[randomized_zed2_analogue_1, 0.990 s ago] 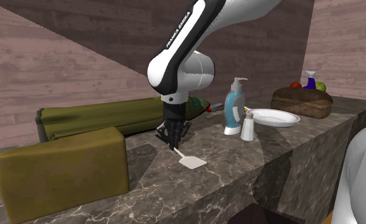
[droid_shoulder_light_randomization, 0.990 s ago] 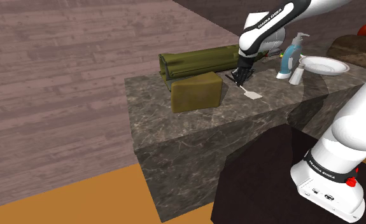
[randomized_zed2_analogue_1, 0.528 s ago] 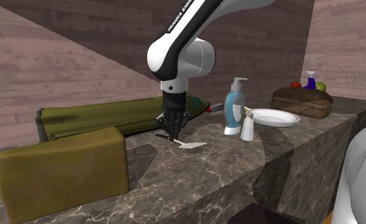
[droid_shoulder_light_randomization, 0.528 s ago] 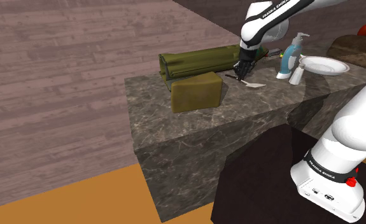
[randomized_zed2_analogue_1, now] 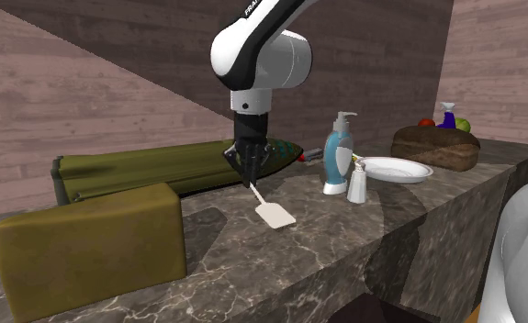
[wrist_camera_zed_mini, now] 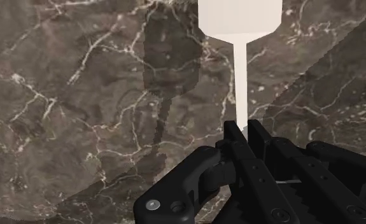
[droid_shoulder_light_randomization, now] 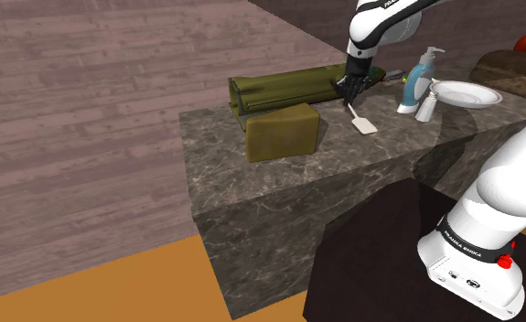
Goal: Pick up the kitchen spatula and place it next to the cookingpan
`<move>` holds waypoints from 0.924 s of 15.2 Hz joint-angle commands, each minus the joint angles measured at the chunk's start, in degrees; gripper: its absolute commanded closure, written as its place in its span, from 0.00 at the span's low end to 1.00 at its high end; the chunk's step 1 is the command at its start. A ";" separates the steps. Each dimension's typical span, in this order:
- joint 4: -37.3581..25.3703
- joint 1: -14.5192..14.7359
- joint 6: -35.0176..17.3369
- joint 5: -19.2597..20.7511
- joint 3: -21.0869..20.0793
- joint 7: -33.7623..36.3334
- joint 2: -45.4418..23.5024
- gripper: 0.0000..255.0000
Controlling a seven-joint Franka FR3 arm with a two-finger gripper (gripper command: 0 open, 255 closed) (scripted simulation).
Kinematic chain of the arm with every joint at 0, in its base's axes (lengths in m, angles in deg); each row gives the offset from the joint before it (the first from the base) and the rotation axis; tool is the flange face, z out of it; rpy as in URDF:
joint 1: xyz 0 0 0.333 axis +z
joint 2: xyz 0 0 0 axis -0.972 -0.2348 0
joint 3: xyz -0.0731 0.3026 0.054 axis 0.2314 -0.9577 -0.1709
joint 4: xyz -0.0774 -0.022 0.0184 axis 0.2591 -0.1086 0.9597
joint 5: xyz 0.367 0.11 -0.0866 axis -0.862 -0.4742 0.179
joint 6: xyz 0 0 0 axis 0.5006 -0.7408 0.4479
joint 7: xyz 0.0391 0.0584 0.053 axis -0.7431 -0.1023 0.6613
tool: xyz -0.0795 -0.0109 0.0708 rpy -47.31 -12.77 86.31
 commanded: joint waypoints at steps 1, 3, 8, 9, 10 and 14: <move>-0.88 -0.04 1.75 0.15 -0.05 0.05 0.86 1.00; -1.86 -0.04 3.35 0.23 -0.14 0.12 1.48 1.00; -2.53 -0.65 5.75 0.66 0.49 -0.94 3.28 1.00; -1.68 -1.27 5.76 1.01 1.26 -2.10 4.20 1.00; -0.89 -1.91 5.79 1.38 2.04 -3.28 5.07 1.00; 1.61 -4.49 6.02 2.96 5.39 -8.15 8.09 1.00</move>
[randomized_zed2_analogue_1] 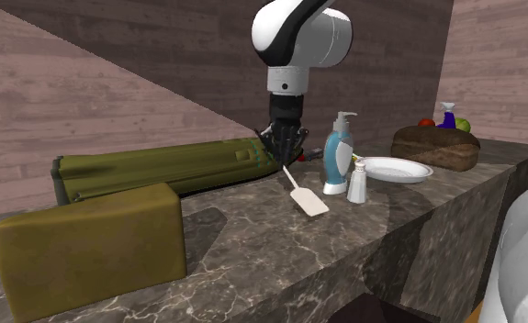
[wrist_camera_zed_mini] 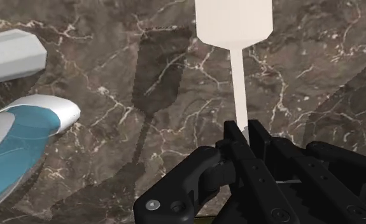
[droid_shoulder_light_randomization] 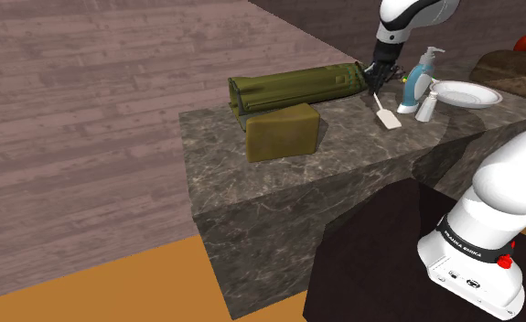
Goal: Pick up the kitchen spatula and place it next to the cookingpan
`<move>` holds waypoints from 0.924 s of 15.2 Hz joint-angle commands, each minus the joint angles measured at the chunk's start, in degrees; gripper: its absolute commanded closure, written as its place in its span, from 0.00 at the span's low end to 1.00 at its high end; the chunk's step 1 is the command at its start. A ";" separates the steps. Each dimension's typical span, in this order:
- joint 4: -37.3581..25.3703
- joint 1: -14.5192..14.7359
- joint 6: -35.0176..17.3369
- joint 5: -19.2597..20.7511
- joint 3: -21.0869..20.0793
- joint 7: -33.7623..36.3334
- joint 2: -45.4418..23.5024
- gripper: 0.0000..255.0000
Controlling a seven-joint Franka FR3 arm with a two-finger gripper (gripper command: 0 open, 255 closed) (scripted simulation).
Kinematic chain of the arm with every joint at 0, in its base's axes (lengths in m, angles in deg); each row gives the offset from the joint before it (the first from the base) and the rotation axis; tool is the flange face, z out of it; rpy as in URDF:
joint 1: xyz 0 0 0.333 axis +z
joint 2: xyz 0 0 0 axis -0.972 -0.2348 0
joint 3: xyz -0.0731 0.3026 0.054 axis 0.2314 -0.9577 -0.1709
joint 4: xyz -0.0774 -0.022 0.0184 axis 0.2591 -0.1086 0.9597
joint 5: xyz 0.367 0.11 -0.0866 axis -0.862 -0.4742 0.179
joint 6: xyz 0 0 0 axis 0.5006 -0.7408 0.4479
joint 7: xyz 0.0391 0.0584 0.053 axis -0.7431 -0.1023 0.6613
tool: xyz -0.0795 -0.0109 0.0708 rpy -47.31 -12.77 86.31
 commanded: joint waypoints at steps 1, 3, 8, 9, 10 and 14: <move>0.87 -1.25 0.19 0.78 1.67 -2.47 1.21 1.00; 1.59 -2.57 0.37 1.61 3.47 -5.04 2.29 1.00; 2.21 -5.77 0.88 3.53 8.25 -11.78 3.92 1.00; 2.14 -6.37 0.97 3.87 9.27 -13.18 4.05 1.00; 2.00 -6.95 1.07 4.18 10.29 -14.60 4.12 1.00; 0.78 -9.05 1.40 5.10 14.56 -20.49 3.70 1.00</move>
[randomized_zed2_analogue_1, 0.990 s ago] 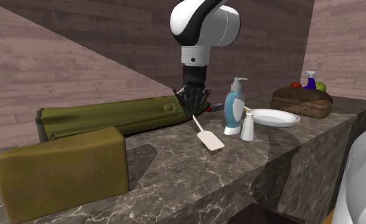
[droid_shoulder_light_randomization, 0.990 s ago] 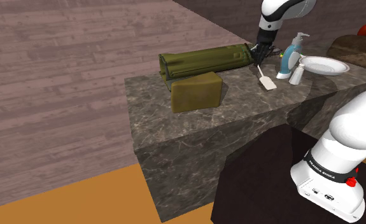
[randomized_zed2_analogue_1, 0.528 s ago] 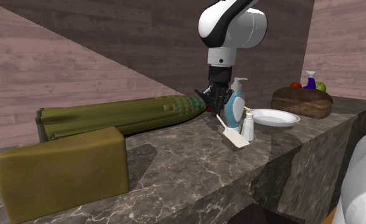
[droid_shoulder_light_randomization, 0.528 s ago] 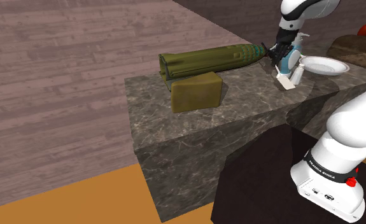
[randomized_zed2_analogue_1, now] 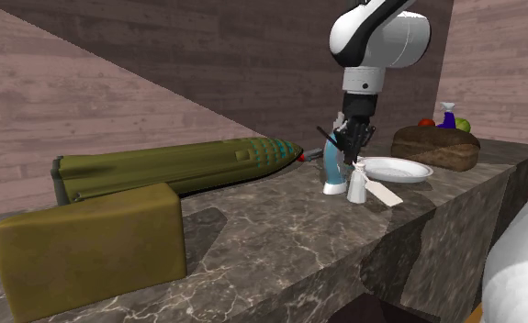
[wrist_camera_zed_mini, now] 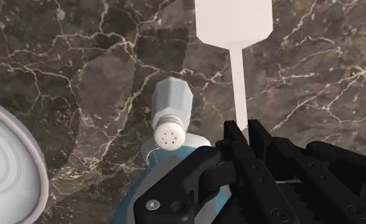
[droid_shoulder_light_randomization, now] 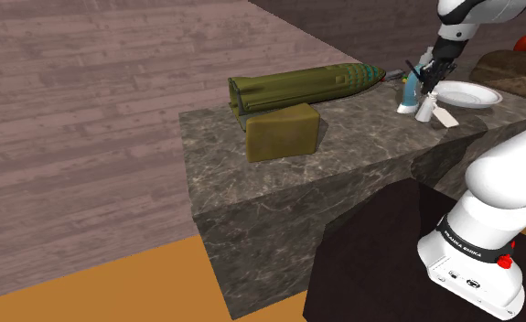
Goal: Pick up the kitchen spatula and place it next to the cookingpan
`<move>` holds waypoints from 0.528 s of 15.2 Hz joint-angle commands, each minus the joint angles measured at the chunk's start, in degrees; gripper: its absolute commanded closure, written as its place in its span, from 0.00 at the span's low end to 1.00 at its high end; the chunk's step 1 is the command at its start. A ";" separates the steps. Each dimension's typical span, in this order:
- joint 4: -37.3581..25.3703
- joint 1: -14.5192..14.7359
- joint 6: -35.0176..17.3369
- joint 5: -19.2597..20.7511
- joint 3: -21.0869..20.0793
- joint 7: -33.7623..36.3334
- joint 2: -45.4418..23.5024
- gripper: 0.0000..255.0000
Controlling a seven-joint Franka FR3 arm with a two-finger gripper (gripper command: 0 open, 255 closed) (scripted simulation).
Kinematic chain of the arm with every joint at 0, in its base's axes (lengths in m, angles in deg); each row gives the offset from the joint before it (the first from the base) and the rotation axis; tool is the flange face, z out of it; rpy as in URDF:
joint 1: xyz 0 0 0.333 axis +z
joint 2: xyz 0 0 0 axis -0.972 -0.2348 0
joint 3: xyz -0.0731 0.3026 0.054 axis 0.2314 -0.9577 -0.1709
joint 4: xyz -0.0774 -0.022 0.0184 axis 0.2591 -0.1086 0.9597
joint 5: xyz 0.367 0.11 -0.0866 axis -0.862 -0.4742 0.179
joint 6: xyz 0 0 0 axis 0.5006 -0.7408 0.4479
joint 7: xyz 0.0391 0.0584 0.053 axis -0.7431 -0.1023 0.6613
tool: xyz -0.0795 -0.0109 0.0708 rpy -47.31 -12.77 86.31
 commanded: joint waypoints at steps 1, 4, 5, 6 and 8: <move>-0.74 -0.93 -0.01 0.31 2.24 -3.11 -0.52 1.00; -2.51 -2.09 0.17 0.36 5.71 -7.84 -1.79 1.00; -3.23 -2.40 0.23 0.25 6.91 -9.48 -2.37 1.00; -4.01 -2.68 0.27 0.07 8.12 -11.15 -3.02 1.00; -5.75 -3.10 0.37 -0.53 10.67 -14.60 -4.57 1.00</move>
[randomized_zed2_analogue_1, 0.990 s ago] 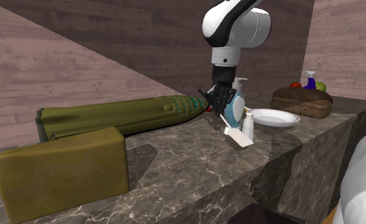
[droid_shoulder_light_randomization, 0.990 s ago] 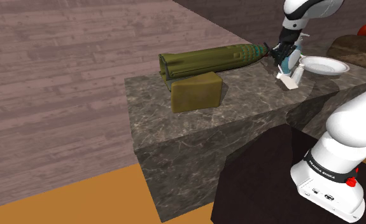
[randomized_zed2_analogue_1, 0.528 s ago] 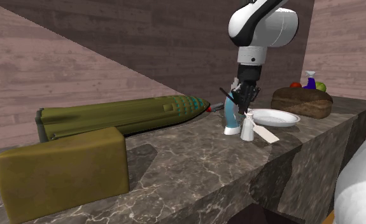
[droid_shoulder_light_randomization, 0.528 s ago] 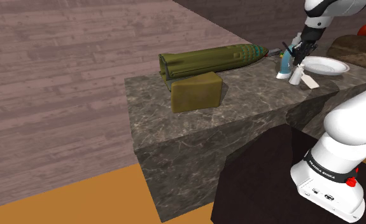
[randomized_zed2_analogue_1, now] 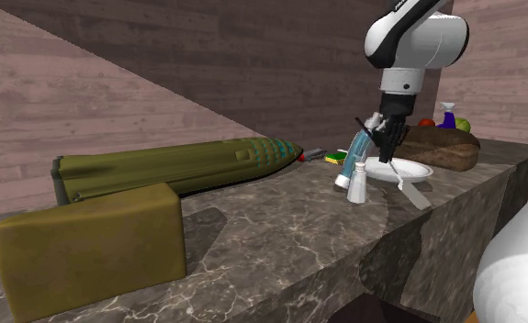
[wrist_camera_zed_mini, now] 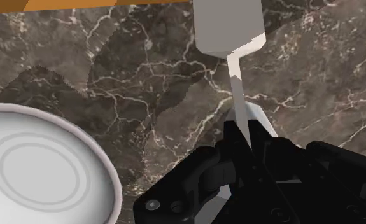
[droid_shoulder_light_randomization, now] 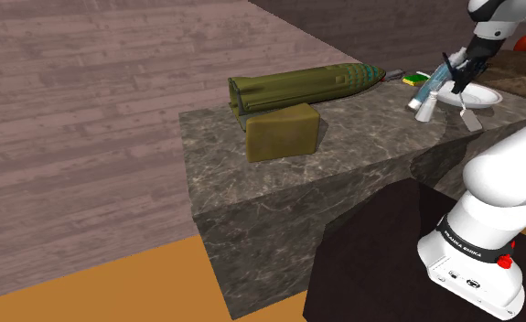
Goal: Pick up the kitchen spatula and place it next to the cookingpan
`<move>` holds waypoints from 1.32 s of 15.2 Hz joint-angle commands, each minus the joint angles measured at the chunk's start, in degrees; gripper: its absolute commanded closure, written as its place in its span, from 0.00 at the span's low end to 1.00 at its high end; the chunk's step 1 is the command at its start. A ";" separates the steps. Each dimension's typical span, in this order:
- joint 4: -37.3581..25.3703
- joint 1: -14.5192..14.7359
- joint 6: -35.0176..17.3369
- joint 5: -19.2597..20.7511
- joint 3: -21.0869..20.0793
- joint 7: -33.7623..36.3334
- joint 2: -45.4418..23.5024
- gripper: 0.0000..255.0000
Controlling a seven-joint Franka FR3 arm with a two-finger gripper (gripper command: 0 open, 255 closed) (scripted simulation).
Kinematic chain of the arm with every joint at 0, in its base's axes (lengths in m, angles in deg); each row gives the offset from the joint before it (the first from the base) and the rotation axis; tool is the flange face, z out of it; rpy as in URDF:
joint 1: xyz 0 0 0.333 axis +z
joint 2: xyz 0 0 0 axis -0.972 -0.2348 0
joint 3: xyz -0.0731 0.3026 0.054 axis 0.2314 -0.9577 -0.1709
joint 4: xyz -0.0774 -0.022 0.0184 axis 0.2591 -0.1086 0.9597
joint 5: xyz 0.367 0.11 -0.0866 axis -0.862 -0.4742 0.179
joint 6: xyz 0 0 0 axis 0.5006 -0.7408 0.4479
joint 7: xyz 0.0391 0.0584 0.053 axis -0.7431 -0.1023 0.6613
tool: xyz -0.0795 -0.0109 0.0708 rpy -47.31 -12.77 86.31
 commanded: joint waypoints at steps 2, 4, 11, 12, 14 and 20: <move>-3.84 -0.52 0.16 -1.87 4.93 -6.90 -3.72 1.00; -2.77 -0.41 -1.45 -2.19 5.36 -7.24 -4.38 1.00; 0.60 0.12 -7.16 -3.97 6.93 -8.88 -7.29 1.00; 1.04 0.21 -7.98 -4.33 7.16 -9.19 -7.79 1.00; 1.87 0.44 -9.63 -5.12 7.64 -9.86 -8.85 1.00; 4.07 1.21 -14.55 -8.41 8.99 -12.49 -12.59 1.00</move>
